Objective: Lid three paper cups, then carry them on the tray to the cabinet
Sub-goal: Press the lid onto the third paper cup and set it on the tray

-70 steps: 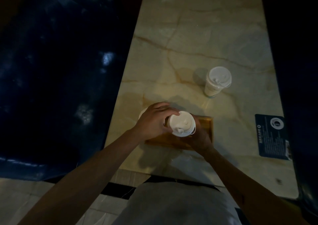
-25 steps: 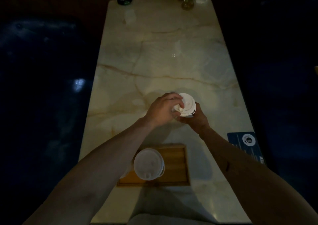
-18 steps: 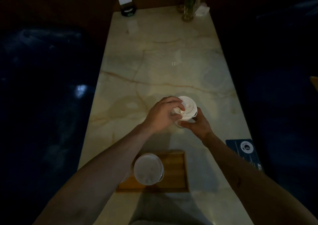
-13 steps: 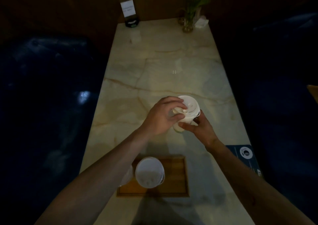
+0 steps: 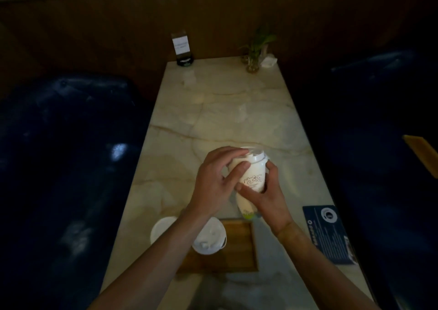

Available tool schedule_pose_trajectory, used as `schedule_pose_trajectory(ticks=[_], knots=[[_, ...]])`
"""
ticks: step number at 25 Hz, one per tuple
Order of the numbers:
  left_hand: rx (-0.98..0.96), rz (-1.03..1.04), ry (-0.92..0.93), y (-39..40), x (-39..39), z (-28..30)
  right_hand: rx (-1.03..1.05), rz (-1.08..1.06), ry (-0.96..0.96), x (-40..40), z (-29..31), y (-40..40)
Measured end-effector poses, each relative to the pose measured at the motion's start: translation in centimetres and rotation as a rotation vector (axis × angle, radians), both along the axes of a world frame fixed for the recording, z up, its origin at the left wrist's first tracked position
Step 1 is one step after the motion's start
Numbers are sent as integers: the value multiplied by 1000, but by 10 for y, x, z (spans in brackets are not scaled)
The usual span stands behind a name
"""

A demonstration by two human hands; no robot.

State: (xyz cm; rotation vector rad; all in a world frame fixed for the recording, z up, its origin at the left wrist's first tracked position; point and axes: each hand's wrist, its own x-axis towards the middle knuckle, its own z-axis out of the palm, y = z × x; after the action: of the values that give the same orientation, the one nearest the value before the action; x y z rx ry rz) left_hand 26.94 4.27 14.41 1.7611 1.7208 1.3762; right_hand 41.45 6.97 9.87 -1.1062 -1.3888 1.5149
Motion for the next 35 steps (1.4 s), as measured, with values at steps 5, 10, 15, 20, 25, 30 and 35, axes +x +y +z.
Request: schedule_pose_trajectory(ticks=[5, 10, 15, 20, 25, 30, 35], knots=[[54, 70, 75, -29, 15, -14, -37, -49, -102, 2, -3, -31], [135, 107, 215, -49, 19, -22, -49, -109, -110, 5, -6, -51], [159, 114, 232, -62, 19, -19, -12, -90, -179, 10, -3, -59], [142, 135, 225, -69, 17, -3, 29, -54, -225, 12, 8, -62], [97, 101, 192, -71, 18, 14, 126, -73, -258, 14, 27, -67], [117, 110, 227, -72, 25, 16, 189, -99, -265, 16, 29, -68], [130, 90, 291, -76, 24, 5, 81, -61, -210, 13, 19, -67]])
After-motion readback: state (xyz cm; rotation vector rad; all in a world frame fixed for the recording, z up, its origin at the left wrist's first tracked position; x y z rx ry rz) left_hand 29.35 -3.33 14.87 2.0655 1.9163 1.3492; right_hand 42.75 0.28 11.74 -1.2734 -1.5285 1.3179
